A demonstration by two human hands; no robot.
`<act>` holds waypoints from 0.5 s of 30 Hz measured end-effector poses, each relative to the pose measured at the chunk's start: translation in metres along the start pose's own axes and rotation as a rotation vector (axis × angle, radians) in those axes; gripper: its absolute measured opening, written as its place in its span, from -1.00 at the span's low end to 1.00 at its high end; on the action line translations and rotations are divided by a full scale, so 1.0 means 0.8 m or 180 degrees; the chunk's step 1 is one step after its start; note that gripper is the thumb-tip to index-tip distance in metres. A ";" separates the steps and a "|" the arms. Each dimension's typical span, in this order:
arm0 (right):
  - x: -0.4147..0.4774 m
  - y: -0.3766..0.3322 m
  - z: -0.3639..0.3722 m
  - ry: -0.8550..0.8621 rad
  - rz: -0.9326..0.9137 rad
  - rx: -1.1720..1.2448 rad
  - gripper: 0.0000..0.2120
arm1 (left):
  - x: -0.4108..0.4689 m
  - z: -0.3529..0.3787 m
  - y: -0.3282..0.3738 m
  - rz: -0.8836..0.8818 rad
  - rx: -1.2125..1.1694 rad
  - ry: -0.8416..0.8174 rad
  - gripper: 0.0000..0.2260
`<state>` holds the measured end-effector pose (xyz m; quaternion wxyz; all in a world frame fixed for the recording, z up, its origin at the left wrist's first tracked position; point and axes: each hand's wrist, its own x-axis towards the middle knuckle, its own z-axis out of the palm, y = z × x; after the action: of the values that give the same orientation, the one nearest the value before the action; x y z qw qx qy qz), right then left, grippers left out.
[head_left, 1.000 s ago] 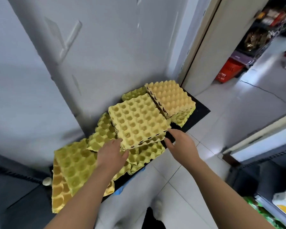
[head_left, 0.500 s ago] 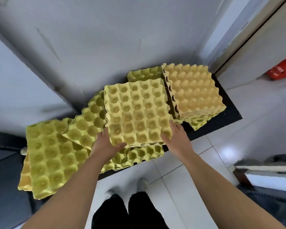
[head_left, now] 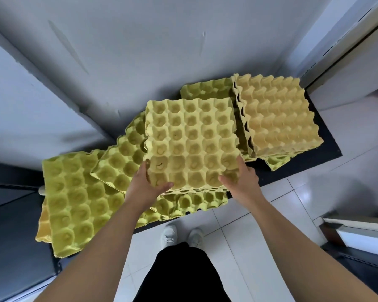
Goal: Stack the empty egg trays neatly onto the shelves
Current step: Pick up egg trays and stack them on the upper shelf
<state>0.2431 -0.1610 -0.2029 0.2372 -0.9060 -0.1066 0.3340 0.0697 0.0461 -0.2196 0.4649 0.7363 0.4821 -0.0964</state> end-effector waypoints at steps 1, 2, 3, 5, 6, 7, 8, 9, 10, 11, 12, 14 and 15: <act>-0.002 -0.002 -0.001 0.0023 0.0004 0.0071 -0.16 | -0.003 -0.007 0.002 0.0054 0.0009 0.0024 -0.02; -0.005 -0.004 -0.002 0.0033 0.0015 0.0131 -0.16 | -0.005 -0.015 0.004 0.0093 0.0021 0.0047 -0.01; -0.007 -0.007 -0.004 0.0044 -0.0004 0.0226 -0.14 | -0.007 -0.022 0.007 0.0135 0.0039 0.0067 0.00; -0.014 -0.014 -0.009 0.0044 -0.0067 0.0332 -0.07 | -0.013 -0.035 0.012 0.0221 0.0064 0.0114 0.01; -0.015 -0.016 -0.010 0.0030 -0.0086 0.0360 -0.04 | -0.016 -0.041 0.014 0.0265 0.0087 0.0143 0.01; -0.015 -0.018 -0.012 0.0024 -0.0122 0.0385 -0.04 | -0.019 -0.046 0.017 0.0327 0.0128 0.0185 0.02; -0.019 -0.026 -0.015 0.0047 -0.0195 0.0361 -0.07 | -0.024 -0.052 0.020 0.0372 0.0160 0.0234 0.01; -0.021 -0.033 -0.018 0.0079 -0.0241 0.0368 -0.11 | -0.027 -0.057 0.023 0.0401 0.0162 0.0278 0.01; -0.026 -0.043 -0.023 0.0125 -0.0283 0.0360 -0.14 | -0.031 -0.063 0.025 0.0413 0.0128 0.0327 0.01; -0.030 -0.051 -0.027 0.0174 -0.0355 0.0392 -0.15 | -0.036 -0.070 0.027 0.0440 0.0078 0.0379 0.01; -0.036 -0.059 -0.032 0.0201 -0.0454 0.0404 -0.15 | -0.043 -0.076 0.028 0.0465 0.0008 0.0433 0.01; -0.052 -0.073 -0.041 0.0224 -0.0671 0.0439 -0.15 | -0.064 -0.089 0.030 0.0521 -0.0139 0.0574 -0.01; -0.062 -0.080 -0.045 0.0242 -0.0782 0.0446 -0.15 | -0.078 -0.096 0.031 0.0529 -0.0204 0.0660 -0.03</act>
<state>0.2274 -0.1359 -0.1195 0.3428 -0.8793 -0.1841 0.2746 0.0337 0.0644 -0.1264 0.4422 0.7645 0.4678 0.0344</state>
